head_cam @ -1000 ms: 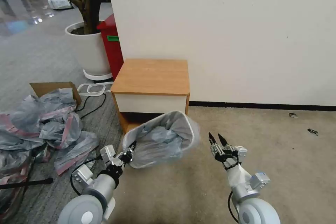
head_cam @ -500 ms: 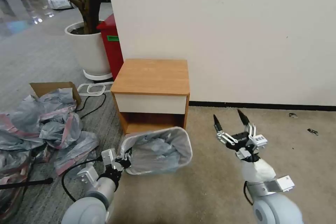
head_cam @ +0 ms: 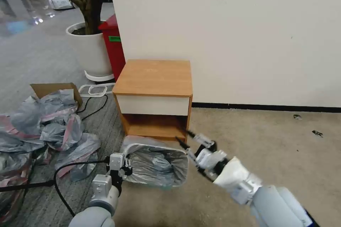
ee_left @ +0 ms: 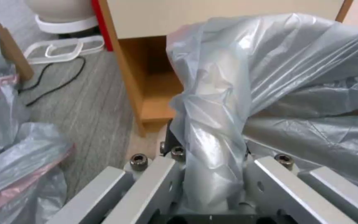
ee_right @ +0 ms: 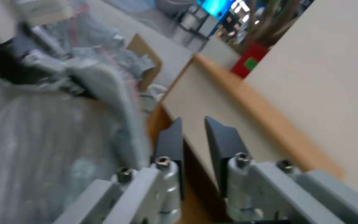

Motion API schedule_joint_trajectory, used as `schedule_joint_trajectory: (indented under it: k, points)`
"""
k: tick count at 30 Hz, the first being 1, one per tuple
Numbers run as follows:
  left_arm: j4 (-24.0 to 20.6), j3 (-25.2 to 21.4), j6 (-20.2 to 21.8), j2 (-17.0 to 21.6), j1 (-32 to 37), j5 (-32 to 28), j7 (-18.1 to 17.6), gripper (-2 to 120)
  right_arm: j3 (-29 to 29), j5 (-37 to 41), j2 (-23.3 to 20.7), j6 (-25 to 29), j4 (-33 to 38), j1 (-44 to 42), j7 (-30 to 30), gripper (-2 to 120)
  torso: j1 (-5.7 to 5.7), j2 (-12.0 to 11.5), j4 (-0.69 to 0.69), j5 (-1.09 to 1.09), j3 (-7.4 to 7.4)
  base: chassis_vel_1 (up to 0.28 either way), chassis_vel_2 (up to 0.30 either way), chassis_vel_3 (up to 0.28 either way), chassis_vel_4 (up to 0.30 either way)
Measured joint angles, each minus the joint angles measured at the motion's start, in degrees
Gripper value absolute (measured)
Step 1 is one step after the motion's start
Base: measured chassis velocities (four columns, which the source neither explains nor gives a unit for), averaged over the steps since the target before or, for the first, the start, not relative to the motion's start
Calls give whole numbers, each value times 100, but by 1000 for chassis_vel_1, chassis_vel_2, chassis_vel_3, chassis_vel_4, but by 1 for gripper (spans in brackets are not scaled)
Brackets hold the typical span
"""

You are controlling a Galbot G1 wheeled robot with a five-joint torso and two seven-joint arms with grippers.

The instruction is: Pick up the garbage bag from the table and place it over the trash can.

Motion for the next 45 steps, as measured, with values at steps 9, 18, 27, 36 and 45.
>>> schedule_joint_trajectory:
  k: [9, 18, 27, 36, 45]
  points:
    - [2, 121, -20, -39, 65, 296, 1, 3, -656, -83, 202, -418, -731, 316, -12, 0, 0, 0, 0, 0, 0, 0, 0, 0, 0]
    - [-69, 197, -15, -53, 90, 482, -15, 3, -773, -293, 218, -542, -1212, 575, -71, 0, 0, 0, 0, 0, 0, 0, 0, 0, 0]
    - [-257, 410, 9, -36, 189, 711, -27, 3, -1133, -622, 547, -681, -1814, 1051, -118, 0, 0, 0, 0, -1, 0, 0, 0, 0, 0]
    - [-258, 666, 18, -101, 199, 951, -61, 3, -1464, -827, 866, -818, -2338, 1425, -119, 0, 0, 0, 0, 0, 0, 0, 0, 0, 0]
    - [-324, 784, 19, -151, 296, 1055, -98, 3, -1540, -1108, 1315, -794, -3019, 1682, -118, 0, 0, 0, 0, -1, 0, 0, 0, 0, 0]
